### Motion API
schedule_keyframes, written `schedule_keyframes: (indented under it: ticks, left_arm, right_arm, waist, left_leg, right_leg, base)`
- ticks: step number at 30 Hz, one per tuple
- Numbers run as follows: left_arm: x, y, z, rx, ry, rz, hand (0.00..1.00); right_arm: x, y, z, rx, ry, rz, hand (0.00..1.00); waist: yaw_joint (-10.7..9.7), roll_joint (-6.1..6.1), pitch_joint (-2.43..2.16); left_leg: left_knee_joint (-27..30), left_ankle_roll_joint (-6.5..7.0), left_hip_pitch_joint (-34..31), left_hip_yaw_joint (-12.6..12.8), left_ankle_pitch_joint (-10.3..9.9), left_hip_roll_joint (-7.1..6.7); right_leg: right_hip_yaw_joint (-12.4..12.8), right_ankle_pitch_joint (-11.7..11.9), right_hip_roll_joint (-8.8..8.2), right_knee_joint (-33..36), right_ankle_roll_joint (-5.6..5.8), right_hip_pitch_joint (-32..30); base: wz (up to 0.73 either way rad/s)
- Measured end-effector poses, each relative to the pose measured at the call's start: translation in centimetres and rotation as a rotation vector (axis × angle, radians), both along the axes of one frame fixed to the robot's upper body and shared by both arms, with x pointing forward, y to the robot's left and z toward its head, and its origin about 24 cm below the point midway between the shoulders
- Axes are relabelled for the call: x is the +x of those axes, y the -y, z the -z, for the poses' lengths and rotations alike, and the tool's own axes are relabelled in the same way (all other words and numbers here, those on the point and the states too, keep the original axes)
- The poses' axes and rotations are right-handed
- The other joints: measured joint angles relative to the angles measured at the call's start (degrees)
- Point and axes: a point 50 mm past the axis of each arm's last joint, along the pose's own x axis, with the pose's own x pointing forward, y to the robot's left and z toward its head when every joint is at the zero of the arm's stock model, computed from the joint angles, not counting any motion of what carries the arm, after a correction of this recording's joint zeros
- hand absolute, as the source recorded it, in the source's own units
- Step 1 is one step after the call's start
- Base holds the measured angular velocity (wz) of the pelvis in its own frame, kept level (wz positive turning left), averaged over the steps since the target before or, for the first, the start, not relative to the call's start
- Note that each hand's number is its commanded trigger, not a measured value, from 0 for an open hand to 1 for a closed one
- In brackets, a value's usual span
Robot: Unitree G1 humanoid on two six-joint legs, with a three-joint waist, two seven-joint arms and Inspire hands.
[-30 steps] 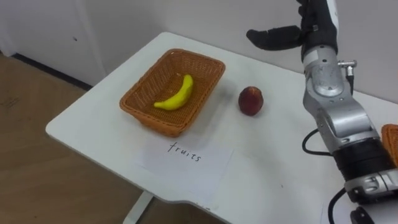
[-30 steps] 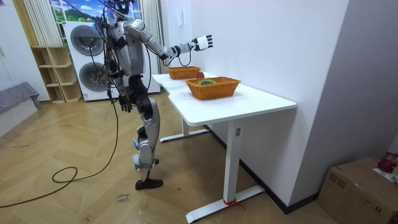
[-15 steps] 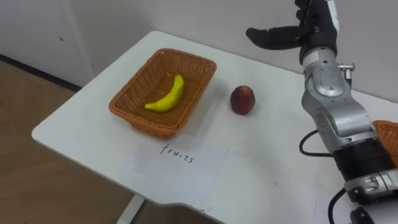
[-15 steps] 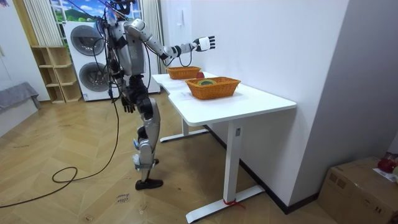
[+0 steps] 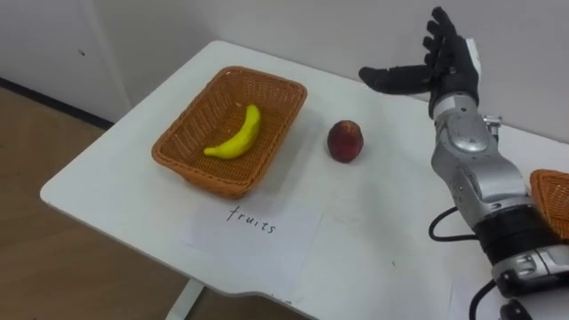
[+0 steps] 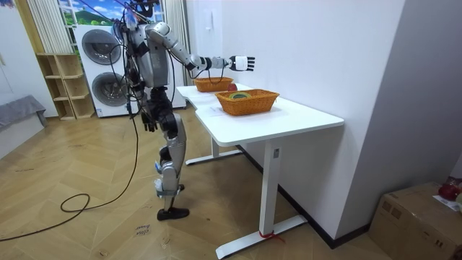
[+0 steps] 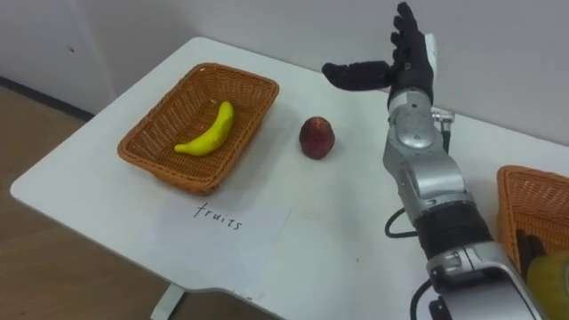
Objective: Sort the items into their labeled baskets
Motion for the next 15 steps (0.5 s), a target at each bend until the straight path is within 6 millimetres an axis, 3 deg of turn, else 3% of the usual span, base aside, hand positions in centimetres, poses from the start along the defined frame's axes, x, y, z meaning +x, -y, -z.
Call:
schedule_keyframes:
  ticks: [15]
  left_arm:
    - [-0.2,0.4,0.1,-0.01,-0.015,0.034,0.0]
  right_arm:
    - [-0.2,0.7,1.7,-0.009,-0.07,0.029,0.0]
  waist:
    - [0.5,-0.19,-0.23]
  left_leg:
    - [0.8,0.01,-2.1,0.0,0.1,0.01]
  right_leg:
    - [-0.1,0.0,0.0,0.2,0.0,-2.2]
  base:
    - [0.0]
